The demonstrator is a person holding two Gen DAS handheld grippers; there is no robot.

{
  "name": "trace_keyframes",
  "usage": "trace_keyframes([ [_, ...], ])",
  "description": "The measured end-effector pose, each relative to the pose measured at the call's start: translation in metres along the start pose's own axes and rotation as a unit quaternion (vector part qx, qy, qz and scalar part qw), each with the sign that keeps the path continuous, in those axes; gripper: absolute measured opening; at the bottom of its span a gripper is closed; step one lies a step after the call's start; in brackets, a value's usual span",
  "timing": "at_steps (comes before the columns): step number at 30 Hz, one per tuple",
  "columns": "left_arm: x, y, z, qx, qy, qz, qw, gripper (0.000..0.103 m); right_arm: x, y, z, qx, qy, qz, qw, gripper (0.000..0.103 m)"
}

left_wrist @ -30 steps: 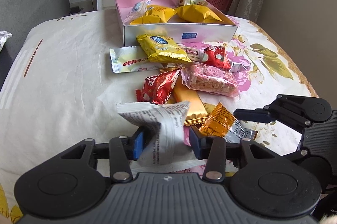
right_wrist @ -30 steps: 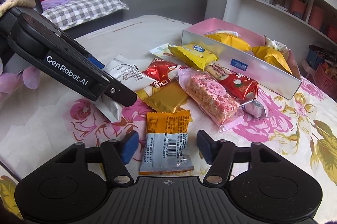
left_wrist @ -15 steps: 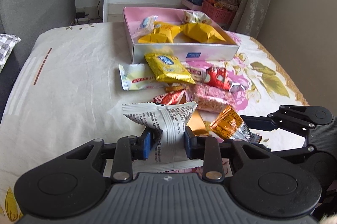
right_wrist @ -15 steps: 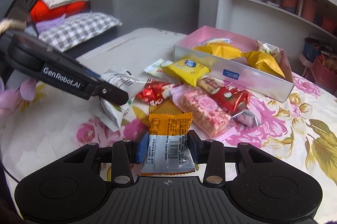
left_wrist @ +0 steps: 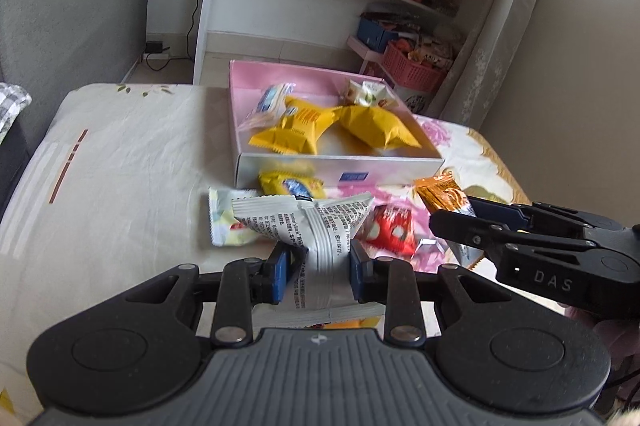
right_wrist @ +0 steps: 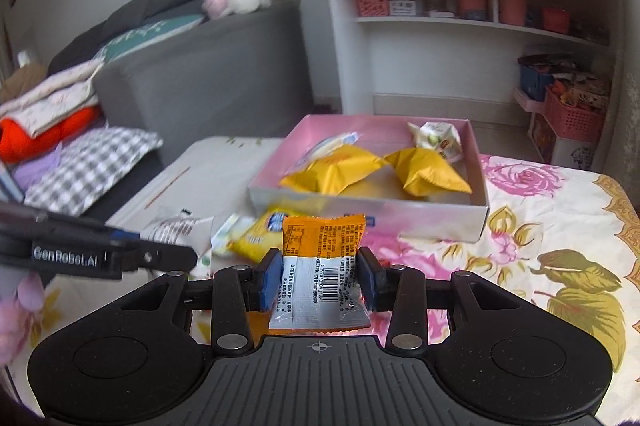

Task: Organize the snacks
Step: 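Carry the white paper snack into the pink box while the right tool carries the orange-and-white packet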

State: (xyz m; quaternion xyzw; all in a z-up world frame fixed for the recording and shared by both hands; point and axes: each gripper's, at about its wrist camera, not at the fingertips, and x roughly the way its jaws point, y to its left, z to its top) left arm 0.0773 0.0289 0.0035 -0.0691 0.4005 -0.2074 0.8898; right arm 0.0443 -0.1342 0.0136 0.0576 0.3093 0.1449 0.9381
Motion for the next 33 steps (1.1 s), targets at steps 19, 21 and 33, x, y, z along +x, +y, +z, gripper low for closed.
trace_keyframes([
  [19, 0.040, 0.002, 0.048, -0.104, -0.049, -0.001, 0.9934, 0.027, 0.041, -0.054, 0.049, 0.162, -0.030, -0.006, 0.986, 0.039],
  [21, 0.042, 0.003, 0.052, -0.107, -0.046, -0.002, 0.9933, 0.027, 0.047, -0.067, 0.048, 0.193, -0.027, 0.000, 0.981, 0.039],
  [33, 0.092, -0.006, 0.079, -0.088, -0.022, -0.015, 0.9957, 0.027, 0.074, -0.127, 0.041, 0.312, -0.012, 0.010, 0.950, 0.039],
])
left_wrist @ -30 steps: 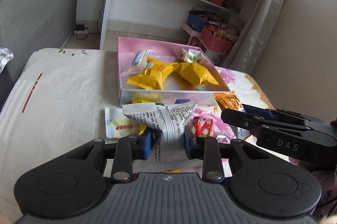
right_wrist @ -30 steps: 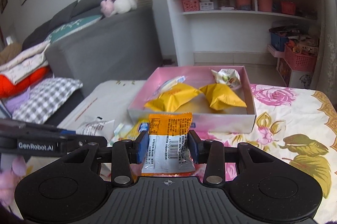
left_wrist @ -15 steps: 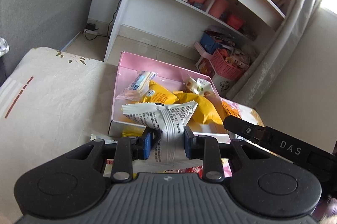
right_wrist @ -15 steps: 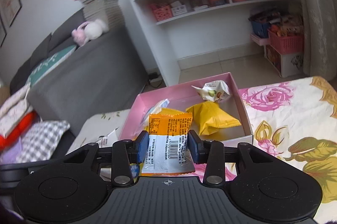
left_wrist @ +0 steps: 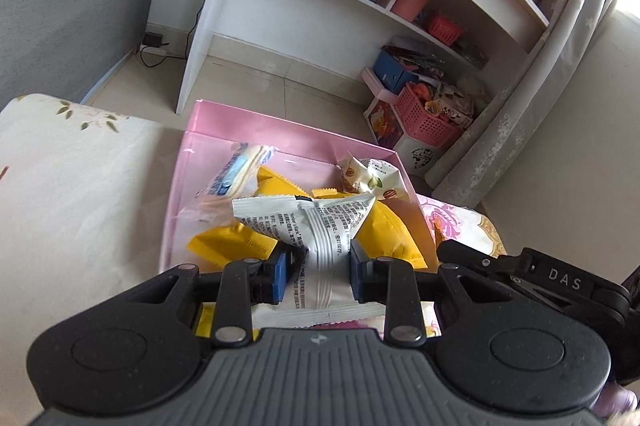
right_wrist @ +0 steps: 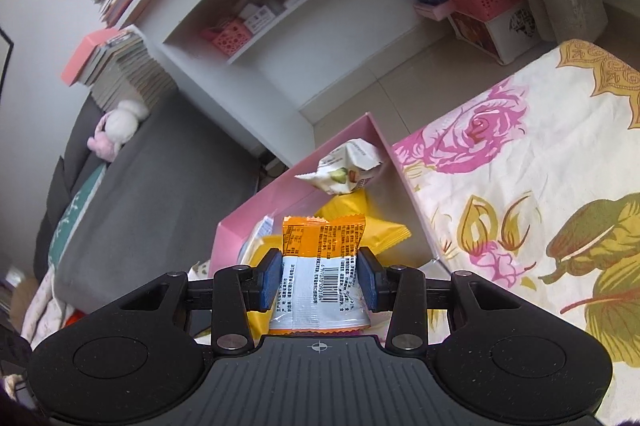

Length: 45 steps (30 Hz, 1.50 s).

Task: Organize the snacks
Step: 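Carry the white paper snack into the pink box while the right tool carries the orange-and-white packet, then open both tools to drop the packets into the box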

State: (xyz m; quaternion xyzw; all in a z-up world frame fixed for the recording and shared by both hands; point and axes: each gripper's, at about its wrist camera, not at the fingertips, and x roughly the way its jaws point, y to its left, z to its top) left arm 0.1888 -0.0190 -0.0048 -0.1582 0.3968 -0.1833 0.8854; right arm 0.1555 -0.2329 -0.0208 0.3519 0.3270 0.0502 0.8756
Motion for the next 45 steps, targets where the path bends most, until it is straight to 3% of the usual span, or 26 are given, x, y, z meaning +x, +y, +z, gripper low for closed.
trace_keyframes([
  [16, 0.052, 0.000, 0.008, 0.016, 0.033, 0.014, 0.9992, 0.026, 0.039, 0.002, 0.006, -0.044, 0.013, -0.020, 0.999, 0.039],
  [19, 0.055, -0.002, 0.009, 0.036, 0.028, 0.032, 0.9984, 0.027, 0.042, 0.003, 0.007, -0.060, 0.007, -0.029, 0.998, 0.039],
  [23, 0.060, -0.004, 0.013, 0.076, 0.022, 0.081, 0.9936, 0.027, 0.044, 0.004, 0.008, -0.083, -0.001, -0.044, 0.996, 0.039],
  [38, 0.057, -0.004, 0.011, 0.094, 0.046, 0.042, 0.9936, 0.028, 0.044, 0.014, 0.002, -0.141, 0.002, -0.068, 0.988, 0.042],
  [43, 0.052, -0.008, 0.010, 0.093, 0.038, 0.045, 0.9939, 0.041, 0.037, 0.017, 0.003, -0.135, -0.005, -0.067, 0.989, 0.045],
  [45, 0.048, -0.008, 0.008, 0.094, 0.035, 0.047, 0.9939, 0.049, 0.033, 0.017, 0.005, -0.123, -0.008, -0.065, 0.990, 0.056],
])
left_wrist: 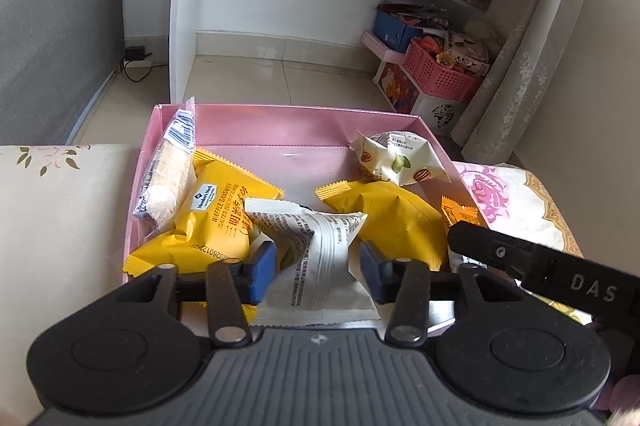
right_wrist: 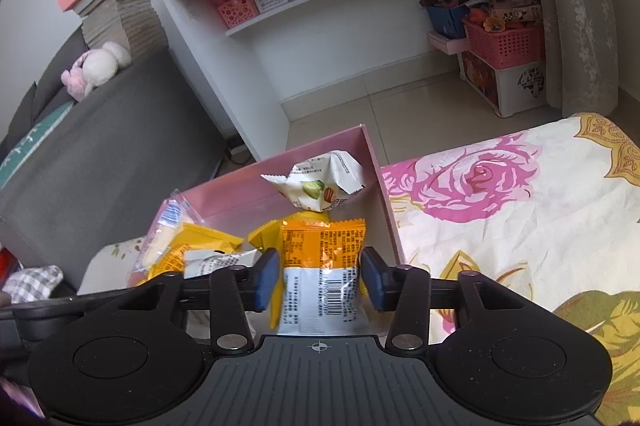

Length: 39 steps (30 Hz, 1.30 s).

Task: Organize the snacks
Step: 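Open both tools to drop the packets into the box, then pull both tools back from the box to the snack pile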

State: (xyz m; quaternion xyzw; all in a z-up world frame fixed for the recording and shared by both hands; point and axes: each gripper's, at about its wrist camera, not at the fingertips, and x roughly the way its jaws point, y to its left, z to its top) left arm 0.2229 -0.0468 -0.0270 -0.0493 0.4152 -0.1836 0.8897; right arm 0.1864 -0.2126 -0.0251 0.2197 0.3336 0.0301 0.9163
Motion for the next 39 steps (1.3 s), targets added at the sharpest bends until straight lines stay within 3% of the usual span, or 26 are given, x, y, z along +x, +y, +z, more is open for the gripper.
trace_keyframes([
  [1, -0.002, 0.000, -0.001, 0.000, -0.002, 0.002, 1.0000, 0.055, -0.003, -0.001, 0.001, 0.006, -0.003, -0.001, 1.000, 0.065],
  [4, -0.010, 0.001, -0.003, -0.011, -0.003, -0.003, 0.9999, 0.063, -0.010, -0.004, 0.002, 0.021, -0.009, 0.001, 1.000, 0.073],
  [21, -0.067, 0.008, -0.034, -0.006, -0.015, 0.004, 0.9999, 0.098, -0.059, 0.006, -0.008, 0.031, 0.001, -0.032, 0.999, 0.086],
  [32, -0.106, 0.014, -0.065, -0.003, -0.020, 0.005, 0.9998, 0.103, -0.096, 0.017, -0.027, 0.013, 0.005, -0.039, 0.999, 0.093],
  [39, -0.117, 0.028, -0.092, 0.005, -0.021, 0.026, 0.9994, 0.103, -0.107, 0.016, -0.052, -0.010, 0.008, -0.039, 0.999, 0.095],
])
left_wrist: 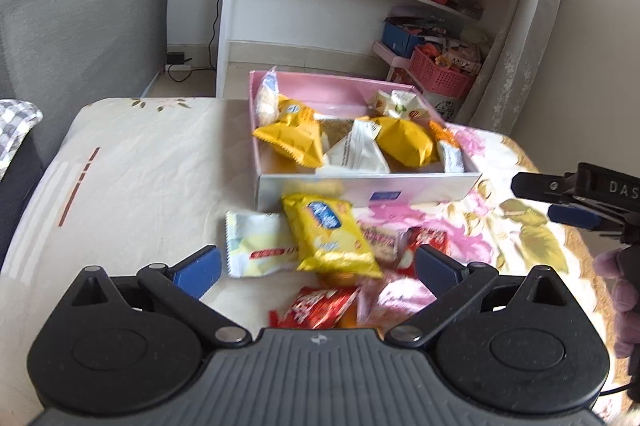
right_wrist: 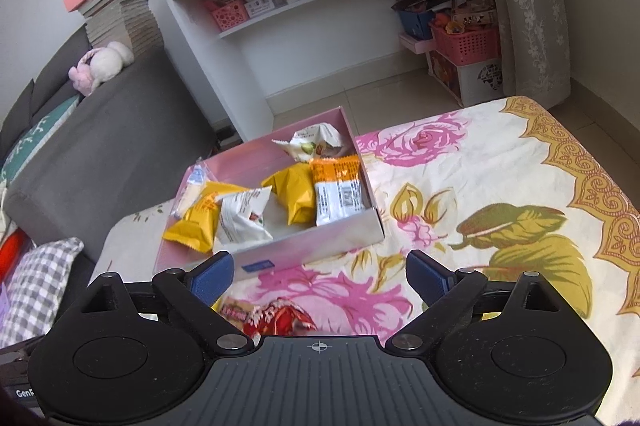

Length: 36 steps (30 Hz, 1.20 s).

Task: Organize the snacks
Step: 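Pull both tools back from the box to the snack pile, then grasp a red packet with the left tool while the right tool grasps the pink rice-cake packet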

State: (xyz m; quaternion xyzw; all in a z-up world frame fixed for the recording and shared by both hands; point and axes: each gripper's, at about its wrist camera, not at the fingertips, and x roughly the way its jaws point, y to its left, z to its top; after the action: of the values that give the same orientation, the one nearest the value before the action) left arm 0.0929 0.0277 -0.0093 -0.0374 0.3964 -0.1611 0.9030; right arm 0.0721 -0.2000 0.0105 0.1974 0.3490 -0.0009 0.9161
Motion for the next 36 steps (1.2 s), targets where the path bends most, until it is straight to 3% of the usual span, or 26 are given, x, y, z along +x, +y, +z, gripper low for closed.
trace_keyframes([
  [8, 0.000, 0.015, -0.028, 0.037, 0.006, 0.015, 0.9992, 0.103, -0.002, 0.004, -0.026, -0.048, 0.001, 0.000, 0.999, 0.097],
  [17, 0.013, 0.031, -0.052, 0.091, -0.003, -0.036, 0.9952, 0.101, 0.014, -0.001, -0.058, -0.122, 0.038, -0.011, 0.992, 0.097],
  [27, 0.030, 0.018, -0.051, 0.120, 0.011, -0.089, 0.9887, 0.070, 0.025, 0.018, -0.079, -0.201, 0.072, 0.022, 0.977, 0.097],
  [30, 0.033, 0.016, -0.051, 0.119, 0.014, -0.091, 0.9887, 0.059, 0.028, 0.023, -0.085, -0.220, 0.081, 0.026, 0.972, 0.097],
  [32, 0.034, 0.016, -0.049, 0.118, 0.011, -0.088, 0.9891, 0.058, 0.031, 0.026, -0.088, -0.229, 0.084, 0.032, 0.969, 0.097],
  [34, 0.034, 0.016, -0.047, 0.114, 0.011, -0.086, 0.9897, 0.043, 0.033, 0.029, -0.090, -0.236, 0.086, 0.038, 0.967, 0.097],
  [36, 0.033, 0.017, -0.046, 0.105, 0.014, -0.080, 0.9911, 0.034, 0.035, 0.031, -0.092, -0.242, 0.084, 0.045, 0.965, 0.097],
])
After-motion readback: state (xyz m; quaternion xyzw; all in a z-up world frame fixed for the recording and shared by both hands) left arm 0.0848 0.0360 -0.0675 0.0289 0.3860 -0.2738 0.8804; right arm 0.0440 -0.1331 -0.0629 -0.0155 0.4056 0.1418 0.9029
